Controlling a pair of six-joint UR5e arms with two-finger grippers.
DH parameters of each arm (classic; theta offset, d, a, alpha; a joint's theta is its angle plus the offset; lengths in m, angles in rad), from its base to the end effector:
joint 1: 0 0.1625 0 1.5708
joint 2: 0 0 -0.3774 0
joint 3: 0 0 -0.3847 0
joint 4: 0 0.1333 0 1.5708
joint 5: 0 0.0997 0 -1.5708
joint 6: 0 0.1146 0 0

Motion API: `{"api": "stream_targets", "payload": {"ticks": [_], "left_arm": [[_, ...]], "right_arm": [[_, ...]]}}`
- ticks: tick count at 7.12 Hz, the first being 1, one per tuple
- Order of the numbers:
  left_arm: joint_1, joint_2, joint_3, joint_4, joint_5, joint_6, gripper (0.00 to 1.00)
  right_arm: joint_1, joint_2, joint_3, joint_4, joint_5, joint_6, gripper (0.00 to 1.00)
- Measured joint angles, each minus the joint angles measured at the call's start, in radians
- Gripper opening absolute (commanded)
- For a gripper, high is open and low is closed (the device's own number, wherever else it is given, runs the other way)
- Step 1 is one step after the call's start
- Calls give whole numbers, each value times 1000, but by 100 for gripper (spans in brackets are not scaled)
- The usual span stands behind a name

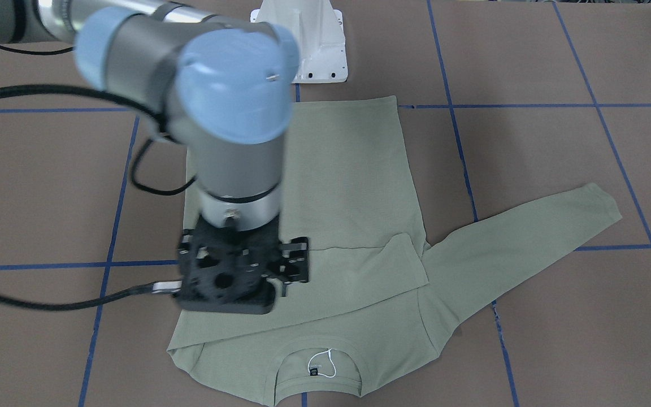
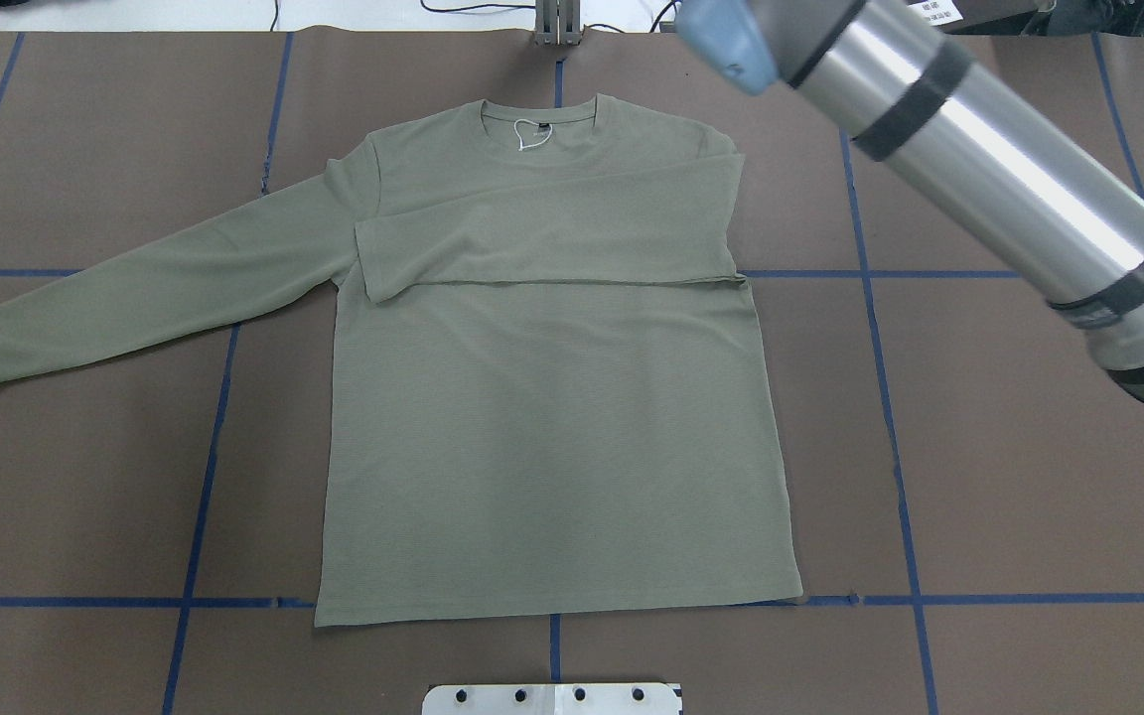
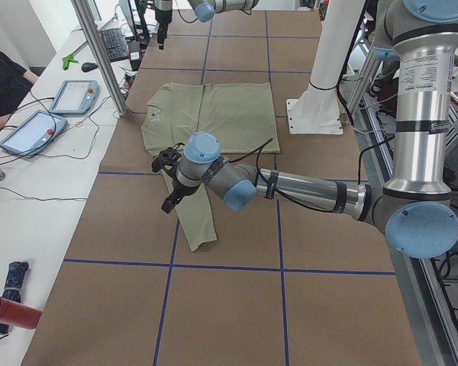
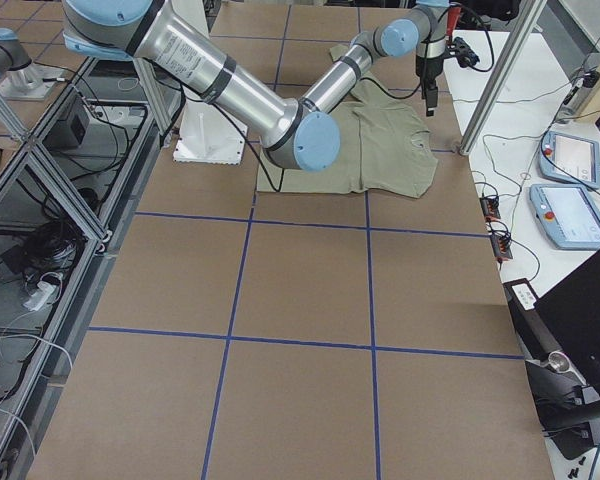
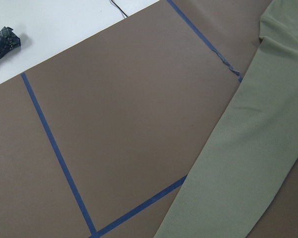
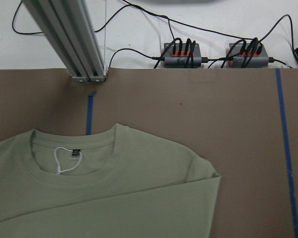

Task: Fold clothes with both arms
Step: 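Release the sleeve on the shirt and raise the right gripper away, then lower the left gripper to the other sleeve cuff and grasp it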

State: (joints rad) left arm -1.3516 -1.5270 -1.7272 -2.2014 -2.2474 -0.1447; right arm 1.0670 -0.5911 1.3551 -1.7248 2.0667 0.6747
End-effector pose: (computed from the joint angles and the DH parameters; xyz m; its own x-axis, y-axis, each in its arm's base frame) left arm 0.0486 -0.5010 0.4946 0.6850 0.4734 -0.5538 -0.0620 0.7953 0.6031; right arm -0.2837 -0.6779 0.1322 0.7459 -0.0696 0.6624 -0.0900 0.9749 0.2037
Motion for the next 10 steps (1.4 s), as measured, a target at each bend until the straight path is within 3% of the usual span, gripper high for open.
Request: {"api": "stream_targets", "payload": {"ticks": [2, 5, 7, 9, 10], "left_arm": [[109, 47, 73, -184, 50, -85, 100], [217, 80, 213, -360, 139, -96, 100], [283, 82, 296, -458, 170, -94, 100], [335, 85, 313, -480, 185, -91, 99], [348, 87, 314, -483, 188, -89, 91]], "right_arm": [[167, -269, 189, -3, 131, -286, 100], [280, -525, 365, -3, 181, -418, 100], [287, -569, 408, -2, 182, -423, 100], [287, -577, 419, -1, 180, -422, 100], [287, -583, 425, 0, 180, -421, 100]]}}
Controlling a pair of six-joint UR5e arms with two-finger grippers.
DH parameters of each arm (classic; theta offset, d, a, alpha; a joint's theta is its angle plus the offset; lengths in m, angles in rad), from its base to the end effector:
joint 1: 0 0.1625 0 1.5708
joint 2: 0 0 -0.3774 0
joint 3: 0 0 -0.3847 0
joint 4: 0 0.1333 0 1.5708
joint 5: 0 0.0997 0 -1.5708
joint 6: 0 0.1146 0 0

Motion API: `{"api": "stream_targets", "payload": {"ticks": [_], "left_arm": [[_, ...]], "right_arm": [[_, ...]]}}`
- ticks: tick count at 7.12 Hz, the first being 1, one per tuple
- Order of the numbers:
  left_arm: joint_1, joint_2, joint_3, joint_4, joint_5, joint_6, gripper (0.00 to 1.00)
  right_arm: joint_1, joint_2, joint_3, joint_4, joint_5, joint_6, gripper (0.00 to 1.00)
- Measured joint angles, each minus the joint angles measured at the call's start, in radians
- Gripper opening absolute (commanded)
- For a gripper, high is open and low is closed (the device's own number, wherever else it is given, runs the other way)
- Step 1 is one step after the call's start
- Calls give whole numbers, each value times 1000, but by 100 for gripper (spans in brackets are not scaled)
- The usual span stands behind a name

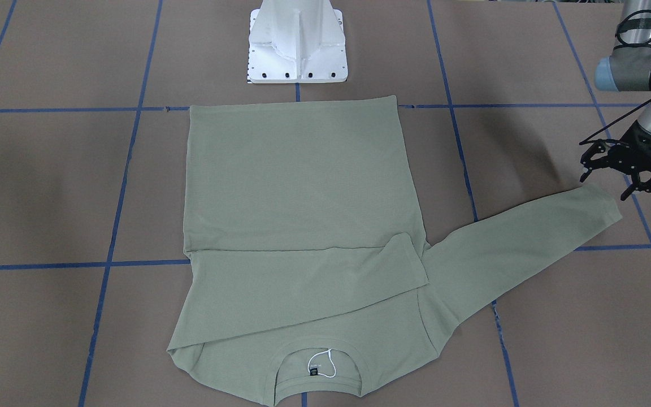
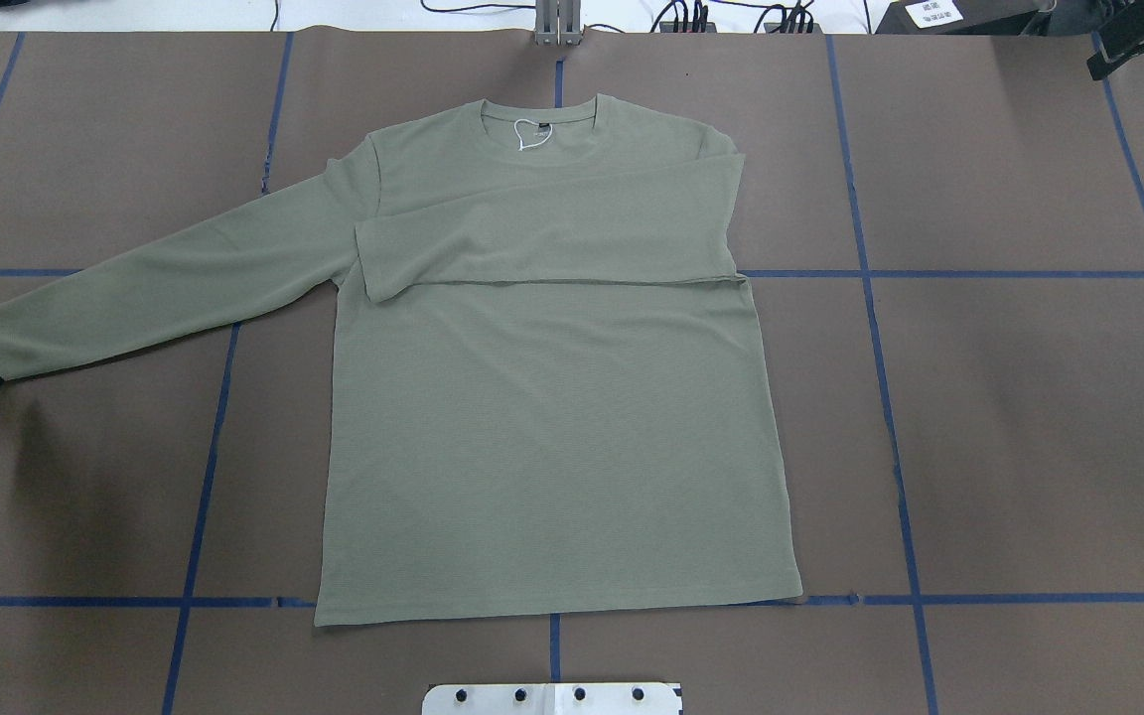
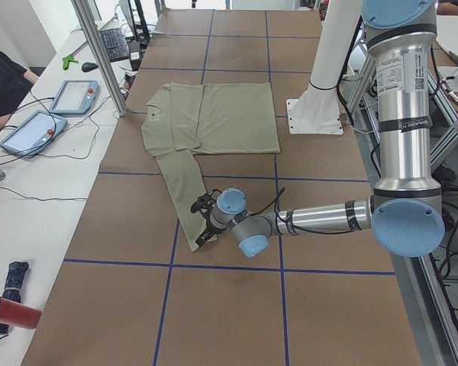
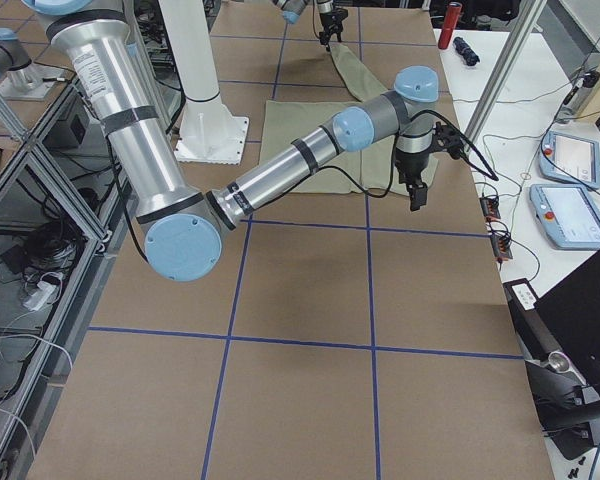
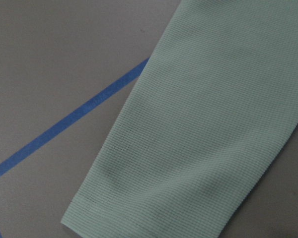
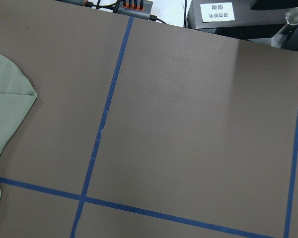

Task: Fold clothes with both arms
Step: 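Lower the left gripper to the other sleeve cuff and grasp it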

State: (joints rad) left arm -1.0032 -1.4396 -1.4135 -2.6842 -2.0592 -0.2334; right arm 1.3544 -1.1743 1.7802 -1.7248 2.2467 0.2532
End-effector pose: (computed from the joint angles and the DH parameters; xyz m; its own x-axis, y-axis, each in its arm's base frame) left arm 0.1810 -0.4318 0.6416 0.6286 0.6123 -0.4797 -0.2256 0.7337 0.6409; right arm -0.0667 -0.5902 0.3284 0.7293 -0.2004 0.6542 0.0108 0.9594 0.2818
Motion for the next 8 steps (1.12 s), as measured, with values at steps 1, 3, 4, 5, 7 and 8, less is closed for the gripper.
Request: {"api": "stream_targets", "payload": {"ticks": [1, 3, 4, 5, 7, 8], "left_arm": [[8, 2, 0, -1, 1, 1, 82], [16, 3, 2, -2, 3, 3, 73], [18, 4, 2, -2, 4, 3, 73], [19, 4, 3, -2, 8, 3, 73], [20, 4, 6, 0, 17, 12, 57], [20, 4, 7, 0, 18, 19, 45]], "right_arm": [[0, -7, 8, 0, 0, 2, 100], [0, -15, 16, 1, 0, 4, 100], [0, -16, 17, 1, 0, 4, 100], [0, -16, 17, 1, -1, 4, 100], [0, -17, 16, 1, -1, 5, 100], [0, -17, 16, 1, -1, 5, 100]]}}
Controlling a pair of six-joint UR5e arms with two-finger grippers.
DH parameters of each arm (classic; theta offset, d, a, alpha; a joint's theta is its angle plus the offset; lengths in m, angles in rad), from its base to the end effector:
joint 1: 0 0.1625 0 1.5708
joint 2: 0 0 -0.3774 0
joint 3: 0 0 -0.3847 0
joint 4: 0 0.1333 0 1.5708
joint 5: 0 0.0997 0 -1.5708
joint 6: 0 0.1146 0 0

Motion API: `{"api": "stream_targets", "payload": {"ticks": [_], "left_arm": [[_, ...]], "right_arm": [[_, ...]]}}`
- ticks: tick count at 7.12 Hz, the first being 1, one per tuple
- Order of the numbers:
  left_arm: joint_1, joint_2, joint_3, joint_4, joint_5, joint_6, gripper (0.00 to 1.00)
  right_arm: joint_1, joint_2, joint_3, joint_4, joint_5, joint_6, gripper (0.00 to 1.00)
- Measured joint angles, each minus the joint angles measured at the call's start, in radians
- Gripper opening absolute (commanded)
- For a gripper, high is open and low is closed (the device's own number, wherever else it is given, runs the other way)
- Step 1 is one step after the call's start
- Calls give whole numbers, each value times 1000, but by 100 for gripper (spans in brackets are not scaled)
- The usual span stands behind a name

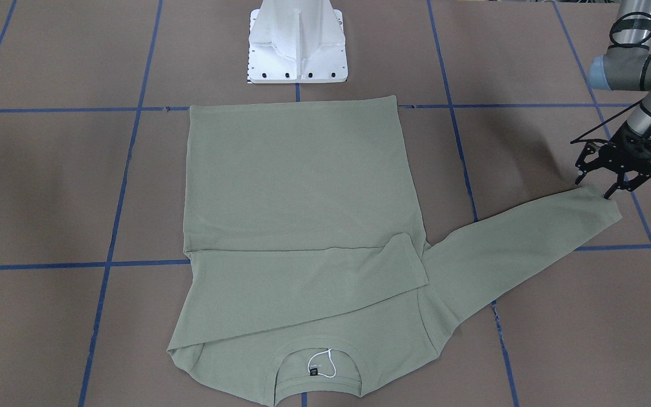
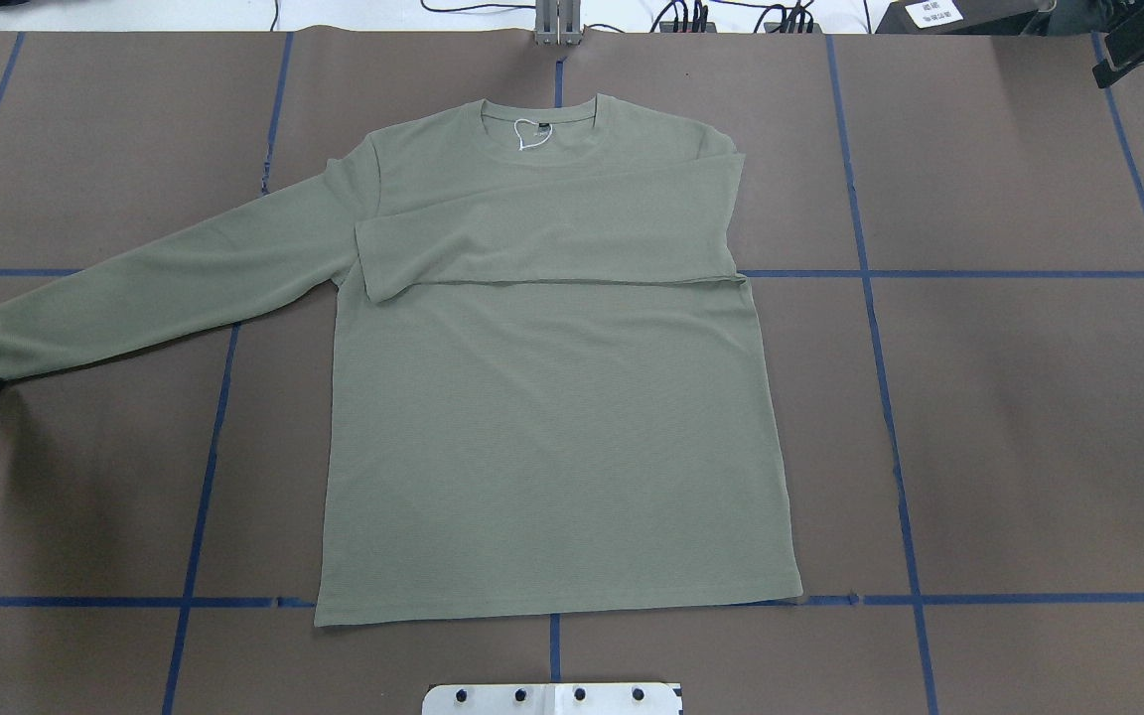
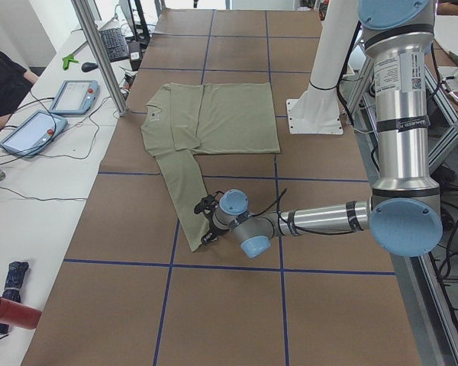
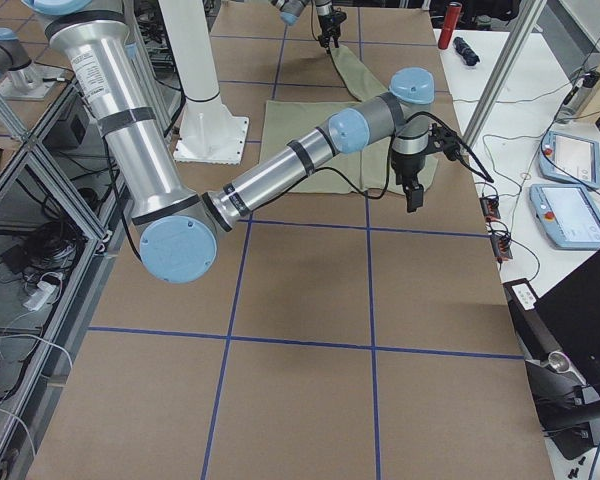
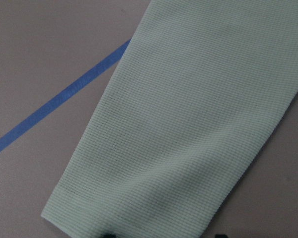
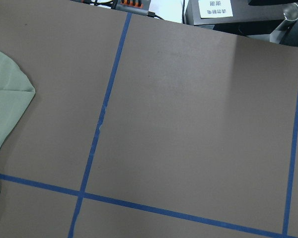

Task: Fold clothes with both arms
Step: 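Lower the left gripper to the other sleeve cuff and grasp it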

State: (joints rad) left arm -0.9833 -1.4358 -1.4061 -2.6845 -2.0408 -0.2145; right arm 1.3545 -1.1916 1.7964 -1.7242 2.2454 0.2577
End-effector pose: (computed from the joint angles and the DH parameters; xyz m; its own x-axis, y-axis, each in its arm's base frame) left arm 0.1869 -0.4276 0.6477 0.6278 0.6290 -0.4586 -0.2527 0.7219 0.6442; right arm -0.0652 -0.5845 0.3314 0.7302 -0.1954 0.6546 0.0073 0.9604 0.2786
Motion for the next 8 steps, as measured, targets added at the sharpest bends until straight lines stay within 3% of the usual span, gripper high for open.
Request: {"api": "stream_targets", "payload": {"ticks": [3, 6, 8], "left_arm": [[1, 3, 1, 0, 1, 4, 0], [-2, 10, -30, -3, -8, 24, 0], [-21, 23, -114, 4, -66, 29, 0]], "right_arm": [[0, 0, 0, 0, -2, 0, 100], [0, 1, 1, 1, -2, 0, 100], [0, 0, 0, 1, -1, 0, 100]]}}
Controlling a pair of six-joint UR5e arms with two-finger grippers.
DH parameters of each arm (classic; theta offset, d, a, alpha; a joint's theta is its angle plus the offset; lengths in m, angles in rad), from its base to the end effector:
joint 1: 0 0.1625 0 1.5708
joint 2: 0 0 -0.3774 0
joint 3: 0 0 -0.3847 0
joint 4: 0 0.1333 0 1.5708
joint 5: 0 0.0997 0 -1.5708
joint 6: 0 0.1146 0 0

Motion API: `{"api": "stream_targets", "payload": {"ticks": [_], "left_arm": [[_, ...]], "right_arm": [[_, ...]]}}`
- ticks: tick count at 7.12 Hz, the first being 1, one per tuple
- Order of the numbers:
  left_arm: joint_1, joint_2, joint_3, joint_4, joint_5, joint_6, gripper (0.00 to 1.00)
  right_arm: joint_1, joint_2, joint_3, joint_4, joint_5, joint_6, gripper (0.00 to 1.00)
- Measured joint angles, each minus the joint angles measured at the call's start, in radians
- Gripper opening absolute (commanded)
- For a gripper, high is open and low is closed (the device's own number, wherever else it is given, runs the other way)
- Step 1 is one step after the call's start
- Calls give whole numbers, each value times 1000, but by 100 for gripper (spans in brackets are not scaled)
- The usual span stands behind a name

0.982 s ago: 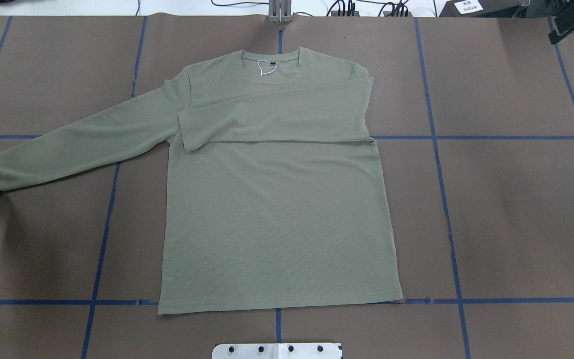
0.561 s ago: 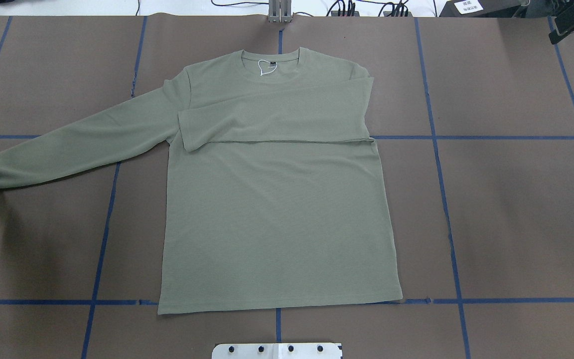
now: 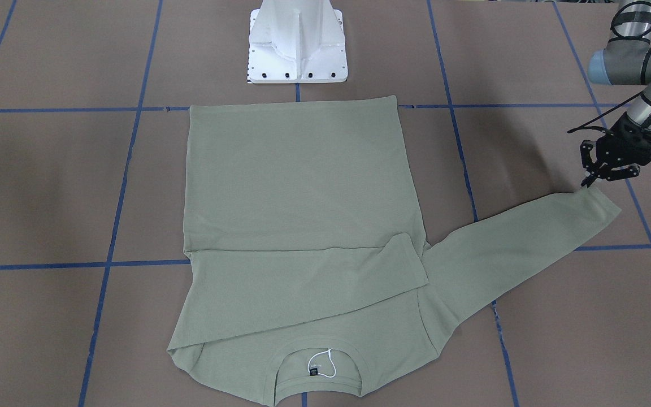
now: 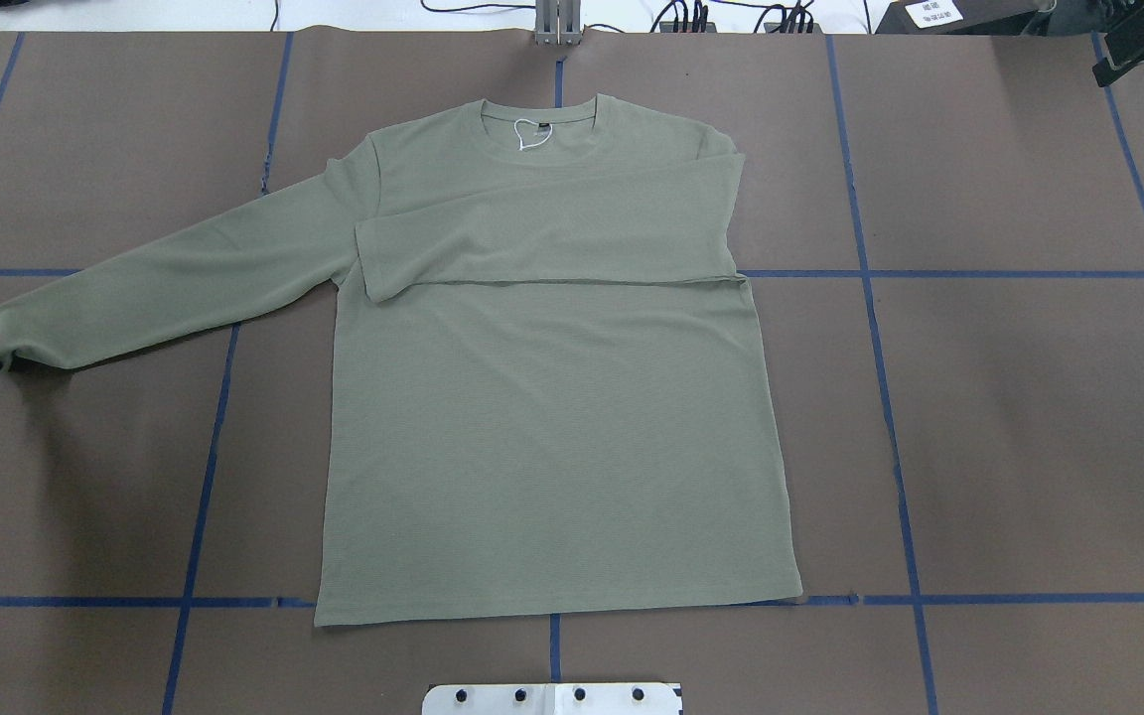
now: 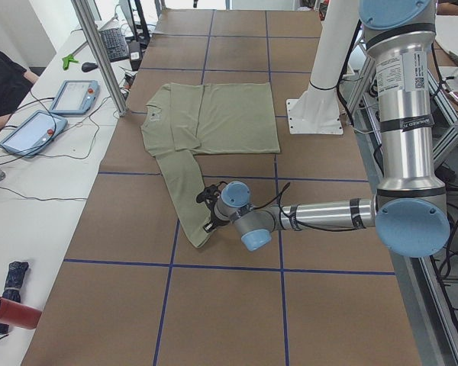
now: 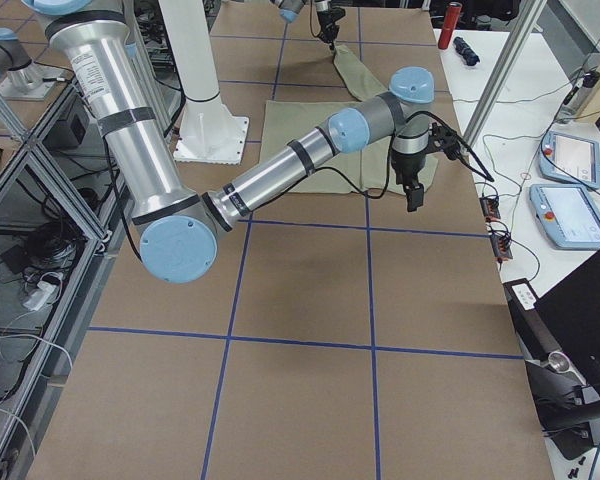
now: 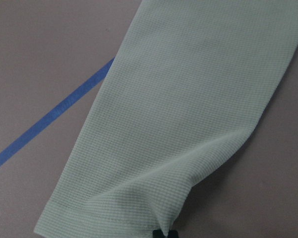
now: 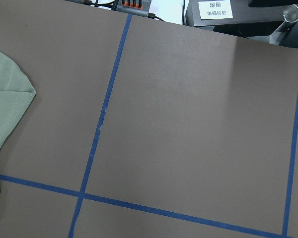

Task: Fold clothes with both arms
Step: 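Lower the left gripper to the other sleeve cuff and grasp it, then lift the sleeve with the left gripper and fold it across the shirt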

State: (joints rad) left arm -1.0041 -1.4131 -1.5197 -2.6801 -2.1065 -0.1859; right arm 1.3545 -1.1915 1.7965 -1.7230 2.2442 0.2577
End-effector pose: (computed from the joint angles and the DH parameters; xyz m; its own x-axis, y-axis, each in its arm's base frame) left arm 0.1818 -0.4251 0.5980 0.5636 0.6885 -0.4565 -0.2334 0.6628 0.7115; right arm -0.0652 -0.5846 0.3312 0.7308 -0.1961 0.6538 0.0070 0.9599 0.2801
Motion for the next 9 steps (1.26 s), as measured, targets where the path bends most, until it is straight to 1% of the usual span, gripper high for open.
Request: {"api": "stream_targets", "payload": {"ticks": [1, 2, 3, 5, 6, 7, 9], "left_arm": [[-35, -20, -38, 6, -24, -3, 0], [-87, -71, -58, 26, -36, -6, 0], [-124, -143, -68, 86, -43, -10, 0], [-152, -337, -78, 263, -59, -76, 0], [-151, -444, -76, 343, -62, -166, 0], [-137, -555, -75, 416, -62, -280, 0], [-43, -730, -58, 474, -45, -508, 0]], "right_arm": [[1, -7, -1, 0, 1, -2, 100], [5, -23, -1, 0, 3, -5, 100], [20, -42, -3, -2, 4, -7, 100], [66, -90, -9, -7, 1, -22, 100], [88, -114, -9, -25, 0, -60, 100], [108, -127, -4, -78, 0, -112, 100], [128, -132, 7, -194, 2, -209, 100]]}}
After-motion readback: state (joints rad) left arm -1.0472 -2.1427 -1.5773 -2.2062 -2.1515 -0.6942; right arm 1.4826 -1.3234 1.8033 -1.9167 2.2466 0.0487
